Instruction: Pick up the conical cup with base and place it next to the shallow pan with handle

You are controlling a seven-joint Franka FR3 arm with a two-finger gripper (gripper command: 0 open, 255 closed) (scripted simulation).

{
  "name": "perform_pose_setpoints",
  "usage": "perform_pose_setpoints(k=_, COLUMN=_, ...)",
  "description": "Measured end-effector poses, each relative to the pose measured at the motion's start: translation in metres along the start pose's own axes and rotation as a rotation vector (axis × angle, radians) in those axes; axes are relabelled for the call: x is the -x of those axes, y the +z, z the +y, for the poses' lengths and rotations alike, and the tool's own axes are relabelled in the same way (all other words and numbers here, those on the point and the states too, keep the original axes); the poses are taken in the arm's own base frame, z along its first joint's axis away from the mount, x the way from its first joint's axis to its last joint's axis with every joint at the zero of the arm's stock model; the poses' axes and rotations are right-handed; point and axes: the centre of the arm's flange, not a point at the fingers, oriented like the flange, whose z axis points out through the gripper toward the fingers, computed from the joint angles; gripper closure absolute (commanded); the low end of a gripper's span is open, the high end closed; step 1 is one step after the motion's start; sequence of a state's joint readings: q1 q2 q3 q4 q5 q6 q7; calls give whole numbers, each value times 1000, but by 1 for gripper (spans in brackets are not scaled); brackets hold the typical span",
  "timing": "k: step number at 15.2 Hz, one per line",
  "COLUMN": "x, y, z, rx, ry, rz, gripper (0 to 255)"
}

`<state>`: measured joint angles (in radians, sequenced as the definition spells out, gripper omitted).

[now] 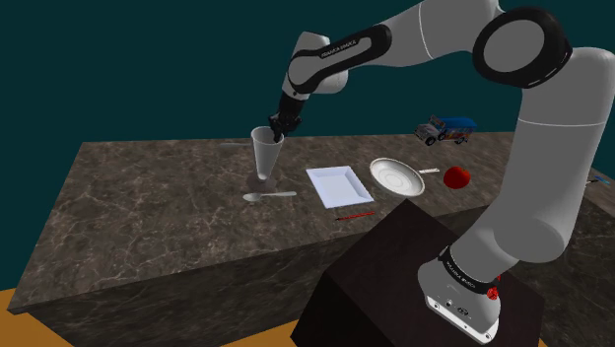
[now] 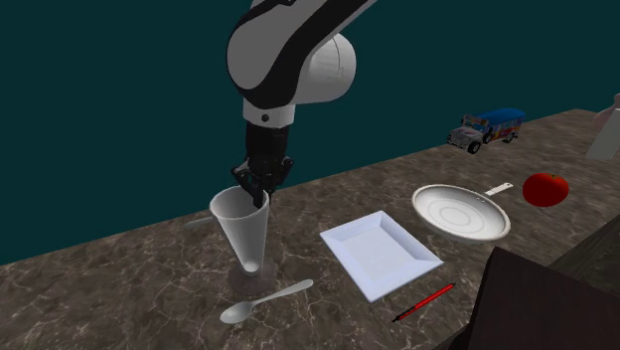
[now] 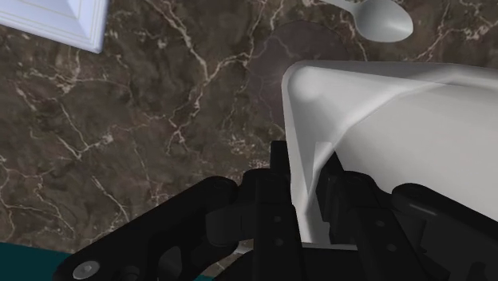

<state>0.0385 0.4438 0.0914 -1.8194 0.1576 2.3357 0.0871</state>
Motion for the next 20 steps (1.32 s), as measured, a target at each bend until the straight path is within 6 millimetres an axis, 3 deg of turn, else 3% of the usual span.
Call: perform_pose_setpoints(k=20, x=-5, y=-102, z=-17, rx=0, ry=0, rz=-1, gripper=255)
